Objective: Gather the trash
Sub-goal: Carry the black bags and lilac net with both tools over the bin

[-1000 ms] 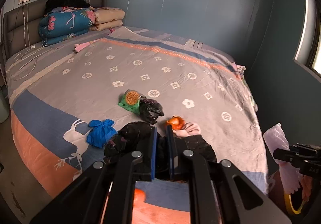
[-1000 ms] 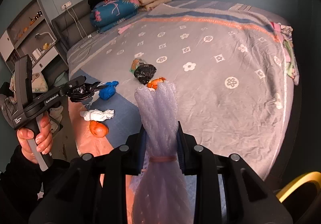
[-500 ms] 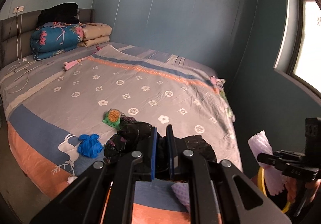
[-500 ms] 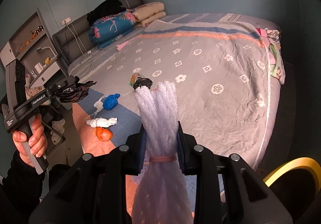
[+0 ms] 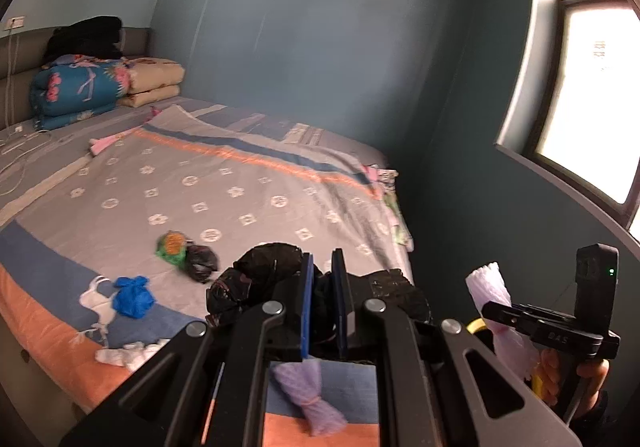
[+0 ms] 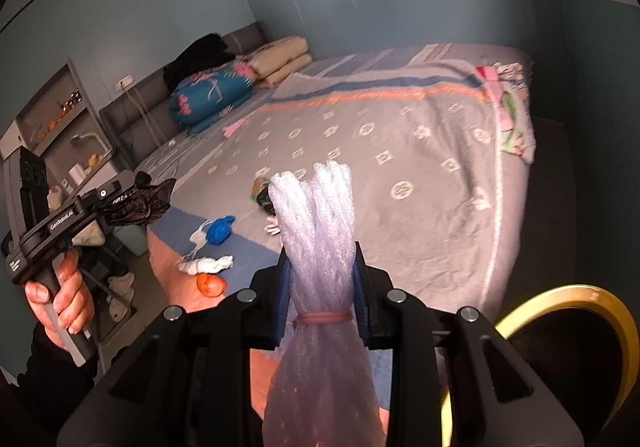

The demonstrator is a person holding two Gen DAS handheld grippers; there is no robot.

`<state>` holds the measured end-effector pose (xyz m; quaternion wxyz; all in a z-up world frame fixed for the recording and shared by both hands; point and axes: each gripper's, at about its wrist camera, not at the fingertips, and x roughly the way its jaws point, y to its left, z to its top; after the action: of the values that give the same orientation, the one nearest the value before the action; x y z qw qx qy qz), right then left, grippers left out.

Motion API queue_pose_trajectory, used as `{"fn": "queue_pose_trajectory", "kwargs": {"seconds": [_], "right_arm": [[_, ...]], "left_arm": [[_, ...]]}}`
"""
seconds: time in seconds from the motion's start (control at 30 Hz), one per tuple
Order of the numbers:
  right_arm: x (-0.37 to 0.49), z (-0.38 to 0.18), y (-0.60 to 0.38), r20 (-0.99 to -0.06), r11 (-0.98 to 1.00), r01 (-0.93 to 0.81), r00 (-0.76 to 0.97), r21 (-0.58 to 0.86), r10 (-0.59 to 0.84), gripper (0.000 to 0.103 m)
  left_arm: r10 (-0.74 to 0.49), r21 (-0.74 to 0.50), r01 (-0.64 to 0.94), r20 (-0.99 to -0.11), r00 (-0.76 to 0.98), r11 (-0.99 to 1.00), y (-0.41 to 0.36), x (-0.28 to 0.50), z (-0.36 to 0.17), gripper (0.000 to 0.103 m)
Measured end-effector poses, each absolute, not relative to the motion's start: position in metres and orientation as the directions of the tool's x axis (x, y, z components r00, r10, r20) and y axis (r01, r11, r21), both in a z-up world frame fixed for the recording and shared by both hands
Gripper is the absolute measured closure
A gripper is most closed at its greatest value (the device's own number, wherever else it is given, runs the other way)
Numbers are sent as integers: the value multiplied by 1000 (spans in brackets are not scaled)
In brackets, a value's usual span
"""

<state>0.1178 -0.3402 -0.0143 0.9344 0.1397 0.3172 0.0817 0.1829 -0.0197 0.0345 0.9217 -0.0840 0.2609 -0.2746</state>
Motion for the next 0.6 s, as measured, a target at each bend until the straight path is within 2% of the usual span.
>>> {"fn": "queue_pose_trajectory", "kwargs": {"seconds": [0.2, 0.6], "right_arm": [[91, -7, -365, -549, 952, -4, 816, 305, 180, 77], [45, 1, -418, -506, 940, 106, 859, 323, 77, 76]], "left_arm": [[-597, -293, 521, -429, 678, 802, -57, 164, 35, 94], [-658, -278, 611, -479, 581, 742, -124, 134, 16, 94]]}}
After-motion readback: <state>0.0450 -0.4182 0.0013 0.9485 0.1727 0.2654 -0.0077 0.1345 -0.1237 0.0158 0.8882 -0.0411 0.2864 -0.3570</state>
